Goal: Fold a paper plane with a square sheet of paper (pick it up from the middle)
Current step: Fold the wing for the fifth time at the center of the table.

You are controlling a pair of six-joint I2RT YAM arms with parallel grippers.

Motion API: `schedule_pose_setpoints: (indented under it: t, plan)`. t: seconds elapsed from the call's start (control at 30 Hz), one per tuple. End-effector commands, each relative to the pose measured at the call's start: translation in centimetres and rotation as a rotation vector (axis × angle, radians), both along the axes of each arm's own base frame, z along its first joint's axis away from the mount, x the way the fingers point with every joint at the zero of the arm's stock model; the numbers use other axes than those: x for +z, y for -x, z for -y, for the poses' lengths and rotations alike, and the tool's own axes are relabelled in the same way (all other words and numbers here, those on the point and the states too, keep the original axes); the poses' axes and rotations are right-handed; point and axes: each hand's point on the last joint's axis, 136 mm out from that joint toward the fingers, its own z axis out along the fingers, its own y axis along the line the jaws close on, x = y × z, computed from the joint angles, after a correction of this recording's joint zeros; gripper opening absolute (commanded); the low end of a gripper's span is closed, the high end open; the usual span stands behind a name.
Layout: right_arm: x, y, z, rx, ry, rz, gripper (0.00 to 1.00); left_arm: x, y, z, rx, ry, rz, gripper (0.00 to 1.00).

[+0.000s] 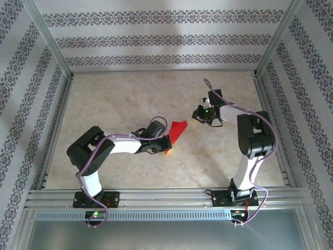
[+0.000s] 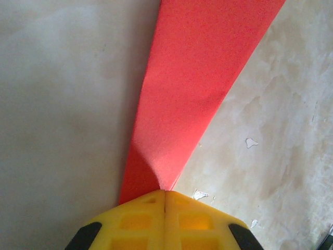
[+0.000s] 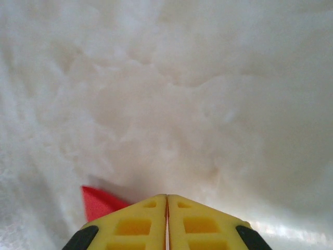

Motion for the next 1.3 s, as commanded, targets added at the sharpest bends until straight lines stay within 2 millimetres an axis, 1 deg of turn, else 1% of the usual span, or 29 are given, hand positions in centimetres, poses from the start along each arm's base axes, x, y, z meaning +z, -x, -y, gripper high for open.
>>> schedule_pose_setpoints:
  t: [0.0, 0.07, 0.13, 0.2, 0.27, 0.33, 0.43, 0.53, 0.6, 0.73, 0.83, 0.93, 1.0, 1.07, 1.17, 1.27]
  plan:
    - [2.2, 2.0, -1.6, 0.065, -0.008, 0.073, 0.10, -4.1, 3.6, -3.5, -0.011, -0.163, -0.167, 0.00]
    - [2.0, 3.9, -3.3, 0.108, -0.031, 0.054, 0.10, -4.0, 3.6, -3.5, -0.012, -0.162, -0.165, 0.00]
    - [1.6, 5.6, -5.5, 0.162, -0.057, 0.028, 0.10, -4.0, 3.6, -3.4, -0.016, -0.162, -0.163, 0.00]
    - [1.3, 6.9, -7.5, 0.218, -0.071, 0.008, 0.09, -3.9, 3.6, -3.4, -0.015, -0.162, -0.163, 0.00]
    - [0.9, 7.7, -9.3, 0.263, -0.081, -0.006, 0.09, -4.0, 3.6, -3.5, -0.014, -0.164, -0.163, 0.00]
    - [0.2, 7.9, -10.5, 0.285, -0.097, -0.021, 0.09, -4.0, 3.6, -3.5, -0.014, -0.164, -0.163, 0.00]
    - [-1.1, 7.9, -11.3, 0.297, -0.100, -0.050, 0.08, -4.0, 3.7, -3.5, -0.014, -0.164, -0.169, 0.00]
    - [-2.6, 7.4, -10.8, 0.277, -0.085, -0.075, 0.08, -4.0, 3.8, -3.6, -0.013, -0.167, -0.170, 0.00]
    - [-3.1, 6.7, -9.9, 0.250, -0.076, -0.077, 0.08, -4.1, 3.9, -3.7, -0.014, -0.169, -0.174, 0.00]
    - [-3.8, 4.6, -7.4, 0.190, -0.051, -0.061, 0.08, -4.6, 4.3, -4.0, -0.011, -0.175, -0.192, 0.00]
    - [-4.5, 3.0, -5.1, 0.128, -0.031, -0.059, 0.08, -4.8, 4.6, -4.2, -0.005, -0.174, -0.199, 0.00]
    - [-4.7, 1.1, -2.9, 0.047, -0.035, -0.052, 0.08, -4.9, 4.7, -4.3, -0.002, -0.173, -0.200, 0.00]
    - [-4.3, -0.1, -1.9, 0.009, -0.039, -0.043, 0.08, -4.9, 4.6, -4.2, -0.004, -0.173, -0.199, 0.00]
    - [-3.5, -1.0, -1.1, -0.017, -0.028, -0.018, 0.08, -4.7, 4.5, -4.1, -0.008, -0.169, -0.194, 0.00]
    - [-1.9, -1.7, -1.0, -0.013, -0.019, 0.019, 0.08, -4.3, 4.2, -3.8, -0.017, -0.162, -0.181, 0.00]
    - [-0.3, -1.8, -1.1, -0.010, -0.027, 0.053, 0.08, -3.7, 3.7, -3.2, -0.034, -0.151, -0.163, 0.00]
